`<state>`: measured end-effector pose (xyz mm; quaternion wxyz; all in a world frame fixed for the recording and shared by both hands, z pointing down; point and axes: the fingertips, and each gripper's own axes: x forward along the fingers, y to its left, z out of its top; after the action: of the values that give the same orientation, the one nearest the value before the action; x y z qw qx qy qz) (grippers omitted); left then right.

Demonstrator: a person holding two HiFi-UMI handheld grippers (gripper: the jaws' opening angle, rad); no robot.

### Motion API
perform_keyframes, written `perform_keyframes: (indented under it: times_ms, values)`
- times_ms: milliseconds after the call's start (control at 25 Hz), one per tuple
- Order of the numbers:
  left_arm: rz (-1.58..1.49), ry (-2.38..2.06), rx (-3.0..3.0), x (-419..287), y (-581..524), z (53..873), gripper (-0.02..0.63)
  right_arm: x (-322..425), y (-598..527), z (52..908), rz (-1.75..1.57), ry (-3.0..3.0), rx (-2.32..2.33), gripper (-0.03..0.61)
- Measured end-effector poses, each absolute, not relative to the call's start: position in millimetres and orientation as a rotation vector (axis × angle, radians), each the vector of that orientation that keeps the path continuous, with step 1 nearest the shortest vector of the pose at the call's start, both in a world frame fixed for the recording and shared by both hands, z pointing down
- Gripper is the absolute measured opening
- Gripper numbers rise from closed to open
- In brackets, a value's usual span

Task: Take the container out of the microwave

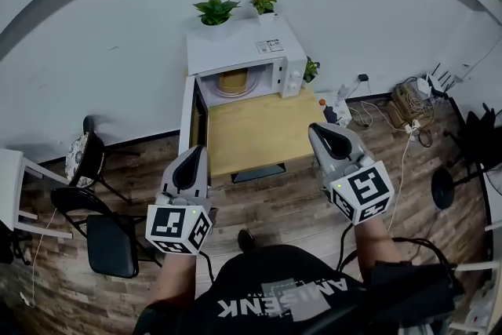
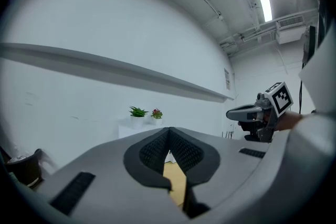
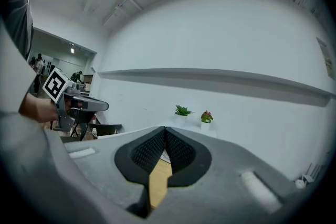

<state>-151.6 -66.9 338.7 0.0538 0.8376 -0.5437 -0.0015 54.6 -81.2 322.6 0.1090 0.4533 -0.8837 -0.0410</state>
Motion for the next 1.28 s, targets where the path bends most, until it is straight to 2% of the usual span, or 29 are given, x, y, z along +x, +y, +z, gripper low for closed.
perform_keyframes:
  times_ms: [320,680,1280]
  values:
    - [-0.028,-1.604,2.549,-189.3,-105.2,334.4,0.002,14.1,-124.9,317.7,-0.113,-2.596,1.353,0.006]
    - [0.015,-1.609,2.506,-191.8,-140.3,344.6,0.002,7.8,-182.7,329.0,-0.078,-2.608,1.302,0.006]
    - [0.036,-1.905,2.29,-175.6,-214.3,341.1,0.002,11.4,-351.0,333.1,-0.142,-2.733,1.02,0.018]
